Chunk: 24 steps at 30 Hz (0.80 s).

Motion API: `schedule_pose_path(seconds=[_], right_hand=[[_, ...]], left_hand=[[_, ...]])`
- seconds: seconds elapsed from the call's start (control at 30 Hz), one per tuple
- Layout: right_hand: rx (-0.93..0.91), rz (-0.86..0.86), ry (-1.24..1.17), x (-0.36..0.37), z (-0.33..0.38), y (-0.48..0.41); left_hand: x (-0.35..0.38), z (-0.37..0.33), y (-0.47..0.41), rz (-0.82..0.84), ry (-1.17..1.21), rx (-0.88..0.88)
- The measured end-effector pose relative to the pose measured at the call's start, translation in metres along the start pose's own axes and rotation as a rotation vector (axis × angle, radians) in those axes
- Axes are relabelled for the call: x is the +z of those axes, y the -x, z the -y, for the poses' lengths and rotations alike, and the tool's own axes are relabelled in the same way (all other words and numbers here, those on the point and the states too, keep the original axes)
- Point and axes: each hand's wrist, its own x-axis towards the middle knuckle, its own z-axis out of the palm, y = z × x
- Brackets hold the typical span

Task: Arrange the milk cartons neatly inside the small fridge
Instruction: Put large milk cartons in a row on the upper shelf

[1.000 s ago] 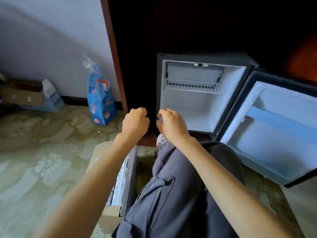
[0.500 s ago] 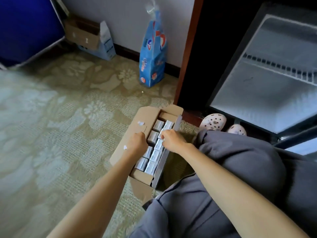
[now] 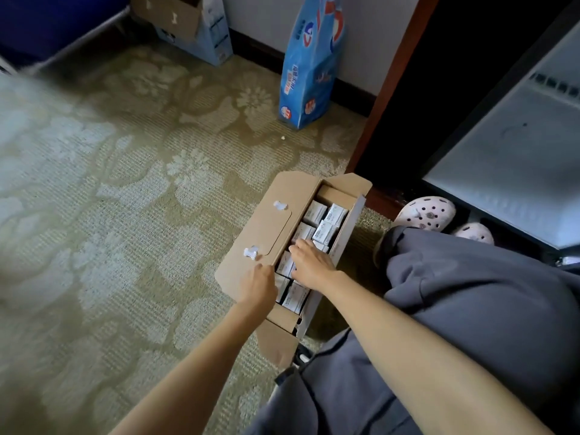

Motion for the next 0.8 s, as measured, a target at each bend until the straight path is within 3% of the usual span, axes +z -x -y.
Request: schedule_pose_path(seconds=[0.33, 0.57, 0.8], right_hand=[[0.059, 0.125, 0.066, 0.003, -0.003, -0.014], [0.093, 0.114, 0.116, 0.001, 0.005, -0.018], [0.093, 0.042, 0.062, -0.022, -0.001, -0.005]], left_hand=[[0.032, -0.002, 0.006, 0.027, -0.107, 0.011], [0.027, -0.011, -0.001, 0.090, -0.254, 0.042], [0.024, -0.012, -0.010, 0.094, -0.223, 0.026]])
